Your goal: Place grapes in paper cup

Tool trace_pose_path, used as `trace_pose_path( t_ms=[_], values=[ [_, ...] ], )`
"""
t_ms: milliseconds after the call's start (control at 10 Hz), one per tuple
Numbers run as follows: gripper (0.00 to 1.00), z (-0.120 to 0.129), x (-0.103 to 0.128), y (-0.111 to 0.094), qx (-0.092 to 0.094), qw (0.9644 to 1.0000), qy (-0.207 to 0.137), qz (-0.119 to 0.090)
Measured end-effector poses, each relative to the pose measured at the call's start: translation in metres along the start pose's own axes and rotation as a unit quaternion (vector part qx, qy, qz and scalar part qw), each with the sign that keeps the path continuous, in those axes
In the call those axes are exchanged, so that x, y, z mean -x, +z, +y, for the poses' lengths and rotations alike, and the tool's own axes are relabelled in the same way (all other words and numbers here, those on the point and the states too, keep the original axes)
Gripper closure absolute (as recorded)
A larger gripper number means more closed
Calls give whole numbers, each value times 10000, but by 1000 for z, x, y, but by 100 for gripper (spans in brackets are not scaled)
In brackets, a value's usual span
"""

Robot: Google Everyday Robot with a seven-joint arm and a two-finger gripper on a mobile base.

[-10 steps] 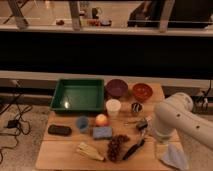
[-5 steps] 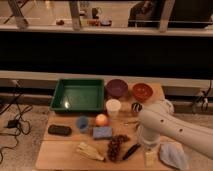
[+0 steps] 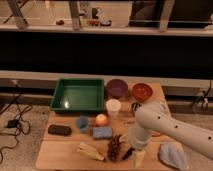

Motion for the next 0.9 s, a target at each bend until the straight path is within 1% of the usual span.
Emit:
trace_pose_path(
  t_ms=[100,300,400,600,800,900],
  values=[
    [20,-8,2,3,1,9999,-15,-135],
    [20,-15,-1,11,25,9995,65,-308],
    [20,-16,-2,17,62,9993,89,-362],
    [20,-14,-7,39,208,9985,173,-475],
    [20,-11,-9,54,330,9977,212,-561],
    [20,-10,-7,58,370,9974,197,-584]
  ],
)
